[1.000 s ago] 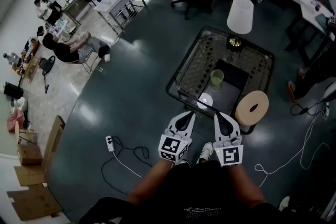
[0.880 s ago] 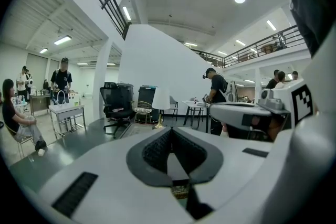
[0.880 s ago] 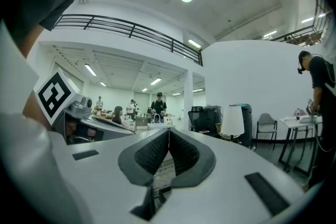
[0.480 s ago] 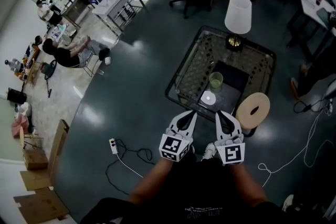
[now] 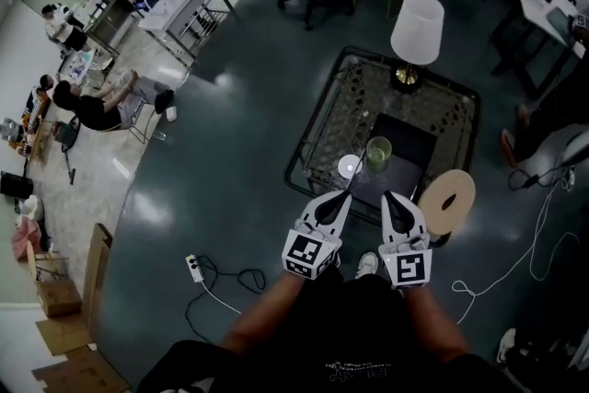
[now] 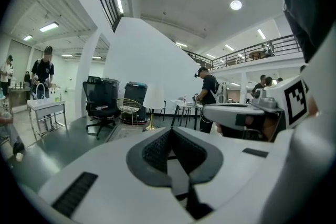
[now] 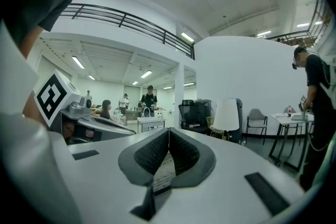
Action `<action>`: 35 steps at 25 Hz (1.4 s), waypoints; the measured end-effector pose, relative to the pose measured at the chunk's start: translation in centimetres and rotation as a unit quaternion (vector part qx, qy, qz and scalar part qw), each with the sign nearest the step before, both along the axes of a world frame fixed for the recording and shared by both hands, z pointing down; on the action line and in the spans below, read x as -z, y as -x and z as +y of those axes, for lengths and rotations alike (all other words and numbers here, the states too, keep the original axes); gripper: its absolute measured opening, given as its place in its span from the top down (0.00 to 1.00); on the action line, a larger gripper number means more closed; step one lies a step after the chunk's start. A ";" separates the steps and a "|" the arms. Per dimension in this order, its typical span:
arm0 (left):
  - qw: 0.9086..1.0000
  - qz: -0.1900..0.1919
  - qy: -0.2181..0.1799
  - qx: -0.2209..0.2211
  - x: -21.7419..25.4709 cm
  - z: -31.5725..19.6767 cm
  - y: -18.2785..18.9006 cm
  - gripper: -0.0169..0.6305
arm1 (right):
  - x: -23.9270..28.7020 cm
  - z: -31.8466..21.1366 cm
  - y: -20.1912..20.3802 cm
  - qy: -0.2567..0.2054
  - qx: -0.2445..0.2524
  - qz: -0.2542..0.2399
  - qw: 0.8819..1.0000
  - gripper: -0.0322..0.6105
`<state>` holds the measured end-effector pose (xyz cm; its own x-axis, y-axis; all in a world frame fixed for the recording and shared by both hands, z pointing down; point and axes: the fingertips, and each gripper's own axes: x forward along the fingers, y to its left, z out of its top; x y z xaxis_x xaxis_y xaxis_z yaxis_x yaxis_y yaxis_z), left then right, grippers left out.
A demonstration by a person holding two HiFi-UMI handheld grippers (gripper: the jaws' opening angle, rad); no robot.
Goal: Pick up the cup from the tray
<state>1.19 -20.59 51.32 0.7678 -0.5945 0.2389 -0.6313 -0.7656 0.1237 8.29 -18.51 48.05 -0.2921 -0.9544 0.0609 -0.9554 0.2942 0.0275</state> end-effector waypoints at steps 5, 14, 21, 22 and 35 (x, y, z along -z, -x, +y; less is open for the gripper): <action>0.999 -0.009 0.003 -0.036 -1.0 -2.8 0.2 0.96 | -0.9 -2.6 0.9 0.016 -0.023 0.003 1.000 0.94; 0.992 -0.039 -0.026 -0.116 -2.6 -6.3 -1.4 0.96 | -2.2 -6.1 0.6 0.036 -0.082 0.024 0.996 0.94; 0.987 -0.043 -0.019 -0.151 -3.7 -7.5 -1.7 0.96 | -3.4 -6.6 -0.1 0.056 -0.110 0.034 0.992 0.94; 0.987 -0.046 -0.017 -0.151 -3.8 -7.8 -1.8 0.96 | -3.6 -6.7 -0.3 0.060 -0.113 0.032 0.991 0.94; 0.984 -0.049 0.010 -0.173 -7.4 -8.5 -5.3 0.95 | -5.4 -9.0 -4.1 0.075 -0.112 0.006 0.991 0.94</action>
